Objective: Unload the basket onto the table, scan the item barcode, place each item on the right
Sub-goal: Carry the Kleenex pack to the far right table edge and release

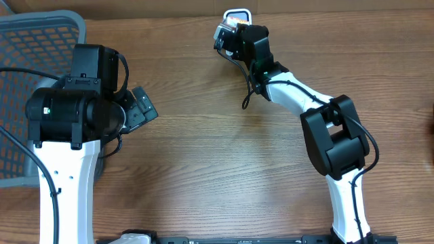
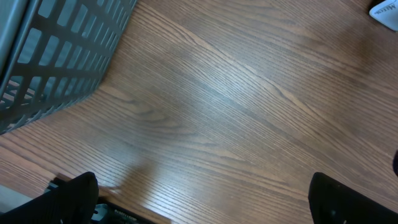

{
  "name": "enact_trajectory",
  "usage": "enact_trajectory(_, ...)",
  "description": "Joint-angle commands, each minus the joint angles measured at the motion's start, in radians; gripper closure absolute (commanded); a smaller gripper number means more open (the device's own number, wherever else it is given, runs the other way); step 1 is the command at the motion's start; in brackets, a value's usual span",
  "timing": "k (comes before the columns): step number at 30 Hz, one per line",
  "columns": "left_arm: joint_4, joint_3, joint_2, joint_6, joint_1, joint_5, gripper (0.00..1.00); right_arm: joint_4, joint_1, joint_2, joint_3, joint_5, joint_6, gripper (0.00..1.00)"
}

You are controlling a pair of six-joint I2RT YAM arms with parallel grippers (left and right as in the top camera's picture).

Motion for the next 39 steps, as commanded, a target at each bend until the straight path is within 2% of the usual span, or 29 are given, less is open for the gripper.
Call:
enact_trajectory(1, 0.001, -0.004, 0.001, -0.021, 0.005, -0.013, 0.0, 0.039, -0.011, 0.008, 0.019, 0.022, 0.015, 0.96)
enact_trajectory(7, 0.001, -0.004, 0.001, -0.021, 0.005, -0.013, 0.0, 0.074, -0.033, 0.008, 0.019, 0.072, 0.031, 0.96)
enact_trajectory(14, 0.001, -0.004, 0.001, -0.021, 0.005, -0.013, 0.01, 0.072, -0.056, 0.008, 0.03, 0.12, 0.27, 0.96)
enact_trajectory(25, 0.001, -0.004, 0.001, -0.021, 0.005, -0.013, 0.0, 0.065, -0.048, 0.008, 0.07, 0.175, 0.31, 0.96)
enact_trajectory(29, 0.001, -0.004, 0.001, -0.021, 0.005, -0.013, 0.01, 0.053, -0.057, 0.006, 0.084, 0.356, 0.505, 0.96)
enact_trajectory(31, 0.001, -0.004, 0.001, -0.021, 0.005, -0.013, 0.0, -0.011, -0.074, -0.002, 0.099, 0.427, 0.637, 0.96)
enact_trajectory(35, 0.001, -0.004, 0.001, -0.021, 0.005, -0.013, 0.0, -0.25, -0.152, -0.068, 0.122, 0.439, 0.954, 0.97)
enact_trajectory(38, 0.001, -0.004, 0.001, -0.021, 0.005, -0.013, 0.01, -0.409, -0.222, -0.13, 0.123, 0.435, 1.139, 0.96)
enact_trajectory(39, 0.001, -0.004, 0.001, -0.021, 0.005, -0.013, 0.0, -0.521, -0.273, -0.17, 0.123, 0.434, 1.226, 0.96)
